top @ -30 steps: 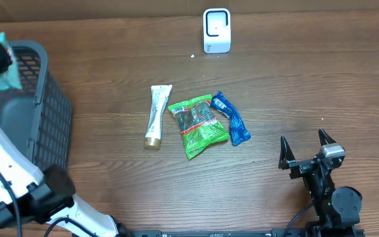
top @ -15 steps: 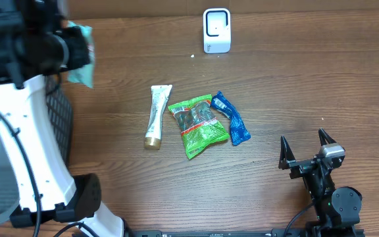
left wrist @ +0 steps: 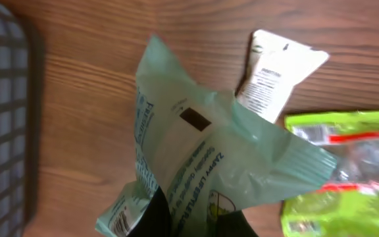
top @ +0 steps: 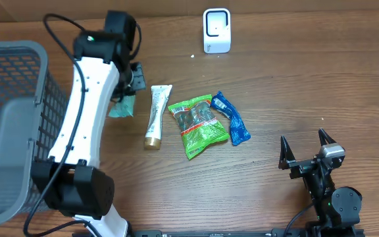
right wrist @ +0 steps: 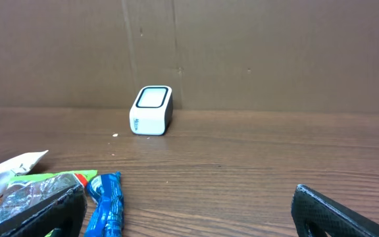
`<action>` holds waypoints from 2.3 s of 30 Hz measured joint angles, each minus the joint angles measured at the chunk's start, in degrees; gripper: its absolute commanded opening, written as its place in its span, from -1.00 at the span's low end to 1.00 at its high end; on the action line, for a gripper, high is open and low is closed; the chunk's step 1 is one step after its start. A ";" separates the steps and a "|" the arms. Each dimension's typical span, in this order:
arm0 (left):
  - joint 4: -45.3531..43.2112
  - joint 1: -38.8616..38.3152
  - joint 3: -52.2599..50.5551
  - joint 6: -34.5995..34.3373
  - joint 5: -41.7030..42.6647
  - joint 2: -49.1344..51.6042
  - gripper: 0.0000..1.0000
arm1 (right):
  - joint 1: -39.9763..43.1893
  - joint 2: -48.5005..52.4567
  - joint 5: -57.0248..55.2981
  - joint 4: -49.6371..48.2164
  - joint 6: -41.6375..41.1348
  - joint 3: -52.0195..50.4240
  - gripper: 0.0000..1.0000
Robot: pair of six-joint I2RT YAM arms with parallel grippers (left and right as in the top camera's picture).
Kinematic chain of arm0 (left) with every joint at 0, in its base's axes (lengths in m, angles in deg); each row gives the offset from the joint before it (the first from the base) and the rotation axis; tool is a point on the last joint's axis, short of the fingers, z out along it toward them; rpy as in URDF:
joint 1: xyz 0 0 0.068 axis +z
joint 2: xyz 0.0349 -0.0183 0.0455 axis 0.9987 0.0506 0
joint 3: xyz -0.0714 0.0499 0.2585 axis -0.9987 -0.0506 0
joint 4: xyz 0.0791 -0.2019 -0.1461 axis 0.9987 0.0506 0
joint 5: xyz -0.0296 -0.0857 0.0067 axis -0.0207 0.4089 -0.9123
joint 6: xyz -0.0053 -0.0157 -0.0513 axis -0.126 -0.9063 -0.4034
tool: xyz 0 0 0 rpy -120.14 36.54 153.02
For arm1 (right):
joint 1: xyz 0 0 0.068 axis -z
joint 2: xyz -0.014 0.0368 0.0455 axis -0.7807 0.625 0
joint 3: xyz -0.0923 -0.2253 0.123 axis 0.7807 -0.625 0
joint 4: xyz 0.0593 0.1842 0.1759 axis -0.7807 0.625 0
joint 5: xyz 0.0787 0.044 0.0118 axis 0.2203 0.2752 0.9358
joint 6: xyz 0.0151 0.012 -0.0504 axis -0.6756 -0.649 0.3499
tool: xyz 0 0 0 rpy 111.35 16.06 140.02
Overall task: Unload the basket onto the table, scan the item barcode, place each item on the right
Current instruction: 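Place the mint-green pack left of the tube and release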
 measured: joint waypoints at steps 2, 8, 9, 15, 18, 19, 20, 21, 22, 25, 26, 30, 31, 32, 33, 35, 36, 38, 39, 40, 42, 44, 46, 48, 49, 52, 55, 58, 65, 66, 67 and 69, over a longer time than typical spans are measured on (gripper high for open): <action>-3.80 0.00 -4.66 -0.74 -0.46 0.00 -0.92 | 0.00 -0.02 0.00 0.00 0.00 0.00 1.00; -12.26 0.02 -15.04 -2.78 -2.97 0.00 -0.92 | 0.00 -0.02 0.04 0.00 0.00 0.00 1.00; -14.12 0.02 -16.92 -3.10 -3.45 0.00 -0.91 | 0.00 -0.02 0.02 -0.02 0.00 0.00 1.00; -26.60 0.02 -26.38 -5.31 -4.63 0.00 -0.91 | 0.00 -0.02 0.04 -0.02 0.00 0.00 1.00; -31.43 0.02 -30.38 -5.99 -4.74 0.00 -0.92 | 0.00 -0.02 0.02 0.00 0.02 0.00 1.00; -32.87 0.02 -31.80 -6.12 -4.74 0.00 -0.91 | 0.00 -0.02 0.02 -0.02 0.02 0.00 1.00; -34.12 0.02 -32.94 -6.21 -4.72 0.00 -0.91 | 0.00 -0.02 0.00 0.00 0.00 0.00 1.00; -35.23 0.02 -33.97 -6.27 -4.63 0.00 -0.92 | 0.00 0.00 0.02 0.00 0.02 0.00 1.00; -36.26 0.02 -34.99 -6.40 -4.44 0.00 -0.84 | 0.00 0.00 0.02 -0.02 -0.02 0.00 1.00; -37.31 0.00 -36.44 -6.80 -4.26 0.00 0.29 | 0.00 -0.02 0.00 -0.02 0.00 0.00 1.00; -37.44 0.00 -36.74 -7.06 -4.20 0.00 0.46 | 0.00 -0.02 0.02 0.00 0.00 0.00 1.00; -37.83 0.02 -36.89 -7.08 -3.17 0.00 0.67 | 0.00 -0.02 0.02 -0.02 0.00 0.00 1.00; -38.01 0.02 -36.89 -6.88 -2.86 0.00 0.66 | 0.00 -0.02 0.02 -0.02 0.00 0.00 1.00; -38.23 0.02 -36.89 -6.78 -2.51 0.00 0.67 | 0.00 -0.02 0.00 0.00 0.00 0.00 1.00; -38.32 0.02 -36.89 -6.56 -2.27 0.00 0.67 | 0.00 -0.02 0.00 -0.02 0.00 0.00 1.00; -38.45 0.00 -36.89 -5.88 -1.73 0.00 0.66 | 0.00 -0.02 0.02 -0.04 0.00 0.00 1.00; -38.42 0.00 -36.89 -5.68 -1.46 0.00 0.64 | 0.00 -0.02 0.02 0.00 0.00 0.00 1.00; -38.42 0.02 -36.89 -5.18 -0.90 0.00 0.61 | 0.02 0.00 0.02 0.00 0.00 0.00 1.00; -38.38 0.02 -36.87 -4.57 -0.70 0.00 0.60 | 0.00 -0.02 0.02 0.00 0.02 0.00 1.00; -38.18 0.02 -36.74 -4.13 -0.42 0.00 0.59 | 0.00 -0.02 0.02 0.00 0.00 0.00 1.00; -37.05 0.02 -35.78 -3.06 0.04 0.00 0.55 | 0.00 -0.02 0.02 0.00 0.02 0.00 1.00; -35.69 0.02 -33.92 -1.75 0.42 -0.02 0.52 | 0.00 -0.02 0.02 0.00 0.02 0.00 1.00; -34.42 0.02 -31.67 -0.37 0.61 -0.42 0.50 | 0.00 -0.02 0.00 0.02 0.00 0.00 1.00; -33.31 0.02 -29.55 0.94 0.68 -1.42 0.53 | 0.00 -0.02 0.04 0.00 -0.02 0.00 1.00; -32.04 0.02 -28.00 1.90 0.68 -2.32 0.54 | 0.00 -0.02 0.04 -0.02 0.00 0.00 1.00; -29.62 0.02 -24.17 3.21 0.83 -4.96 0.55 | 0.00 -0.02 0.04 -0.02 0.00 0.00 1.00; -27.12 0.02 -21.09 4.04 0.90 -7.85 0.54 | 0.00 -0.02 0.02 0.00 -0.02 0.00 1.00; -25.33 0.02 -19.12 5.03 1.03 -10.38 0.54 | 0.00 -0.02 0.04 0.02 0.00 0.00 1.00; -23.26 0.02 -17.64 9.86 4.52 -14.97 0.62 | 0.00 -0.02 0.00 0.00 0.00 0.00 1.00; -22.73 0.02 -17.42 10.75 4.98 -15.78 0.71 | 0.00 -0.02 0.02 0.02 0.00 0.00 1.00; -22.32 0.02 -17.22 11.32 5.44 -16.50 0.77 | 0.00 -0.02 0.02 0.02 0.00 0.00 1.00; -21.53 0.04 -16.76 12.37 6.10 -18.43 0.76 | 0.00 -0.02 0.02 0.00 0.00 0.00 1.00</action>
